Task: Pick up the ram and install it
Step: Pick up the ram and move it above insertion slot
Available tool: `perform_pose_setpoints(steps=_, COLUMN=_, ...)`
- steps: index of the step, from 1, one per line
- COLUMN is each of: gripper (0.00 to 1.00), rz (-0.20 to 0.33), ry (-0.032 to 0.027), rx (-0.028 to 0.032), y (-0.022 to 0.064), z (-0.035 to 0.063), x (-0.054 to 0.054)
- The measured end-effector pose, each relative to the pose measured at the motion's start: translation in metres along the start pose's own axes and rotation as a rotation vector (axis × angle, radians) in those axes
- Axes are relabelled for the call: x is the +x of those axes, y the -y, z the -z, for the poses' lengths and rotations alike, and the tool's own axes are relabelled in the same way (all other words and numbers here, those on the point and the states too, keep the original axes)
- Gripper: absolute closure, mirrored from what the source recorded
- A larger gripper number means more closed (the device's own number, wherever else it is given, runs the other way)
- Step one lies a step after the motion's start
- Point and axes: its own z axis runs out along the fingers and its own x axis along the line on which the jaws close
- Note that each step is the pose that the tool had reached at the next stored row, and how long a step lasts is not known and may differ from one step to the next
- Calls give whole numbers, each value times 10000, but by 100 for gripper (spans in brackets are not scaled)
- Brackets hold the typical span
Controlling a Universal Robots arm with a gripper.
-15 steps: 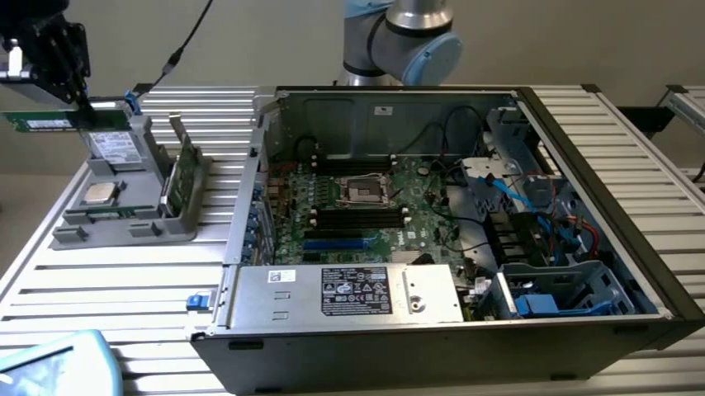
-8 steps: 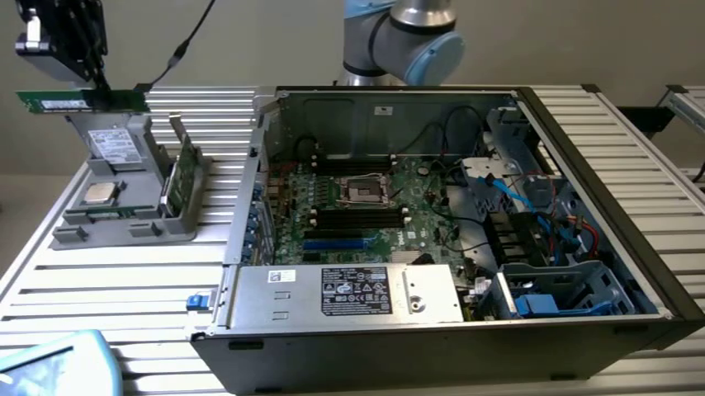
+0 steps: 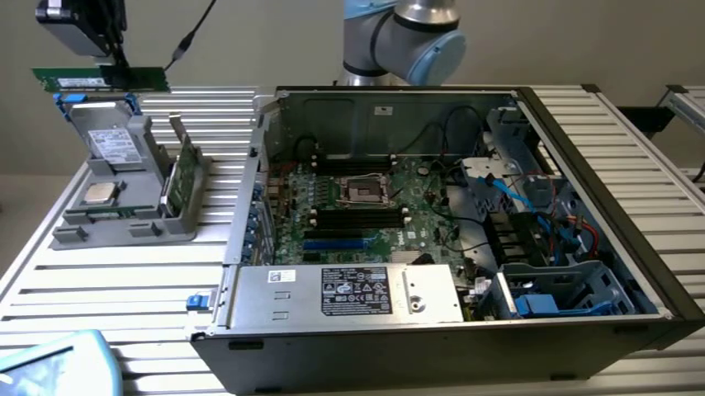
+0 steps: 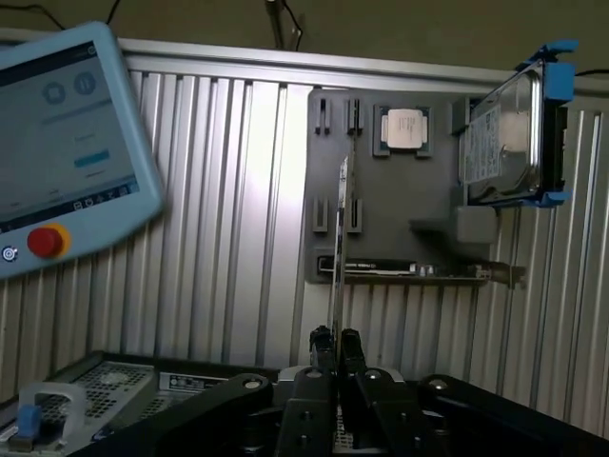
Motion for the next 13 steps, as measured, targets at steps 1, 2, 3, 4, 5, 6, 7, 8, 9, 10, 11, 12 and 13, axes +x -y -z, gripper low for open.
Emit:
perform_pose_setpoints(steps=1, gripper=86, rz=0, ry=0, rx=-3, y=43, z=39, x=4)
perform_pose_setpoints(steps=2, gripper=86, rz=-2, ry=0, rx=-6, y=85, z=76, x=7)
perform_pose_setpoints(steps=3, gripper=86, rz=-2, ry=1, rx=-7, y=128, z=110, x=11)
perform_pose_setpoints(steps=4, gripper=86, rz=-1, ry=2, rx=-6, y=172, z=135, x=15)
perform_pose_setpoints(steps=5, gripper=86, rz=0, ry=1, rx=-8, y=217, z=156, x=19)
perform_pose_setpoints(steps=6, gripper=86, rz=0, ry=0, rx=-9, y=261, z=168, x=22)
perform_pose_setpoints(steps=7, gripper=86, rz=-1, ry=1, rx=-9, y=308, z=173, x=26)
perform_pose_setpoints(steps=8, gripper=86, rz=-2, ry=0, rx=-9, y=352, z=178, x=29)
perform_pose_setpoints(steps=9, gripper=86, rz=-1, ry=0, rx=-9, y=396, z=182, x=33)
perform_pose_setpoints(steps=10, gripper=86, rz=0, ry=1, rx=-9, y=442, z=186, x=36)
perform_pose_setpoints(steps=11, gripper=86, rz=0, ry=0, rx=-9, y=486, z=190, x=40)
perform_pose_setpoints(steps=12, gripper=86, rz=-1, ry=1, rx=-9, y=531, z=195, x=43)
perform_pose_setpoints(steps=13, gripper=86, rz=-2, ry=1, rx=-9, y=576, z=199, x=47)
